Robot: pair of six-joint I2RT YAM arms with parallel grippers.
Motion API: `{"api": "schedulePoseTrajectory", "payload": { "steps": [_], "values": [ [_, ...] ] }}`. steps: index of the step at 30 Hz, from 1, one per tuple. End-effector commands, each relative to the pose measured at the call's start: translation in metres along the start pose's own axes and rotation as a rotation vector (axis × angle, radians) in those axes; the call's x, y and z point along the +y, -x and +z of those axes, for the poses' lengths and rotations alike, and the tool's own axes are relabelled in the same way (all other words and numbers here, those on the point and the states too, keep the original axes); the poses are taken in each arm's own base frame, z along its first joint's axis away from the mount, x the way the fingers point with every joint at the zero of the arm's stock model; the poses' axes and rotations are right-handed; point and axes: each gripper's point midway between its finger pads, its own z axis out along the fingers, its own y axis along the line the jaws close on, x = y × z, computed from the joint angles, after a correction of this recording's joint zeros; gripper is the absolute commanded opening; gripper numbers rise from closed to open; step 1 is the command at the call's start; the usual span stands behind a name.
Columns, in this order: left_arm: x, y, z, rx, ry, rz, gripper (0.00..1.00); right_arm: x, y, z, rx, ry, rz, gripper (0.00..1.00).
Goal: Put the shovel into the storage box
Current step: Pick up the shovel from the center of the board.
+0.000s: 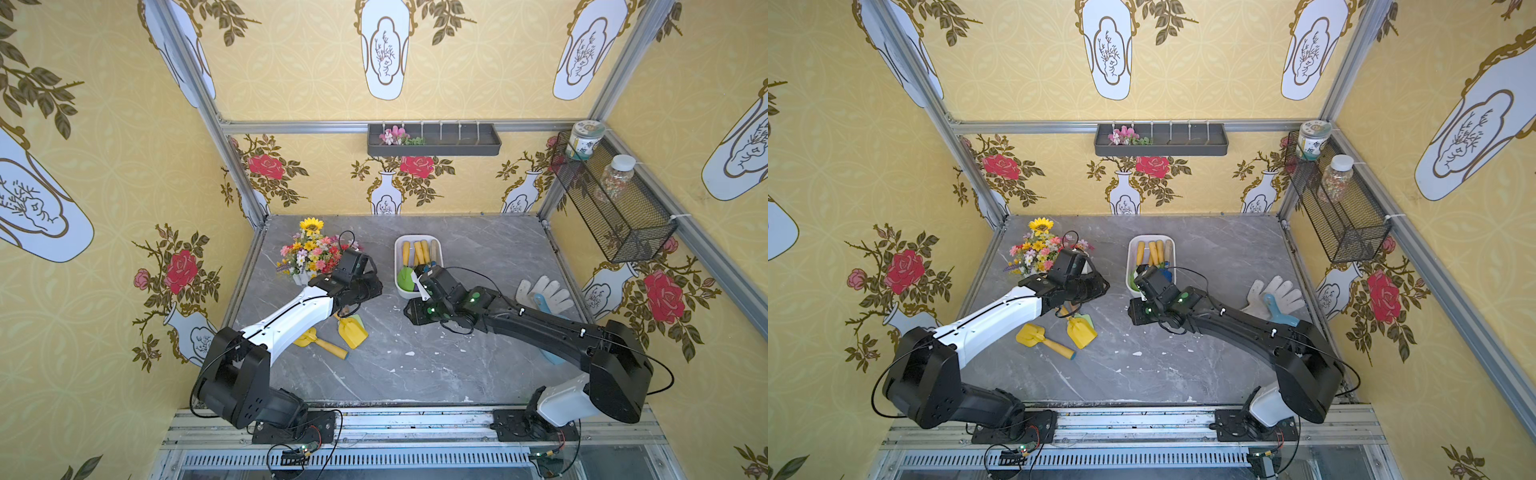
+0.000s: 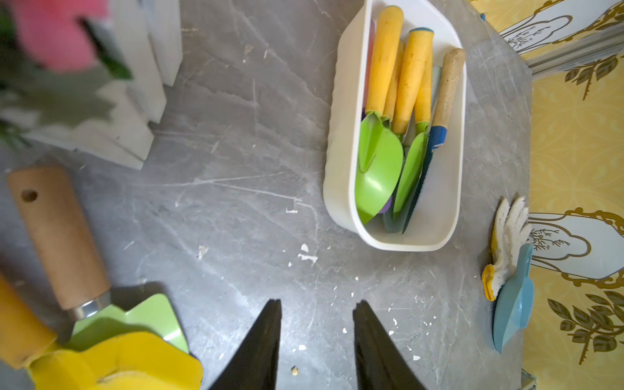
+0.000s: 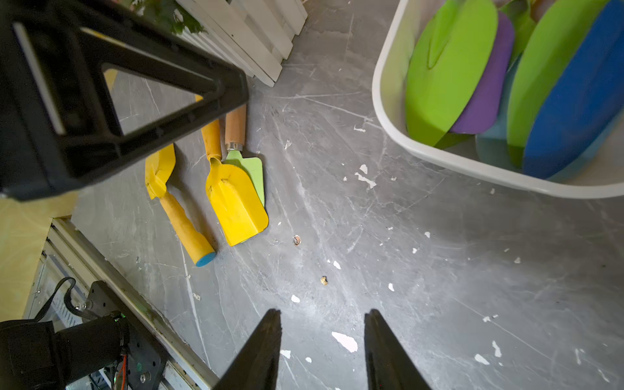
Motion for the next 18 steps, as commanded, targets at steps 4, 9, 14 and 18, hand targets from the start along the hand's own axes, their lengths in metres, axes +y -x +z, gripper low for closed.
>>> {"api": "schedulePoseTrajectory", "payload": {
  "steps": [4,9,14,18],
  "values": [
    [0.027,-0.019,-0.013,-0.03,0.035,-0.075,0.4,0.017,0.005,0.009,-0.007,0.039,-0.033,0.45],
    [0.054,-0.032,-0.021,-0.048,0.095,-0.156,0.38,0.024,0.005,0.014,0.001,0.056,-0.042,0.45],
    [0.079,-0.039,-0.028,-0.089,0.147,-0.237,0.35,0.027,0.001,0.021,0.018,0.061,-0.047,0.45],
    [0.1,-0.041,-0.032,-0.121,0.203,-0.29,0.34,0.027,-0.001,0.024,0.026,0.063,-0.045,0.45]
  ]
}}
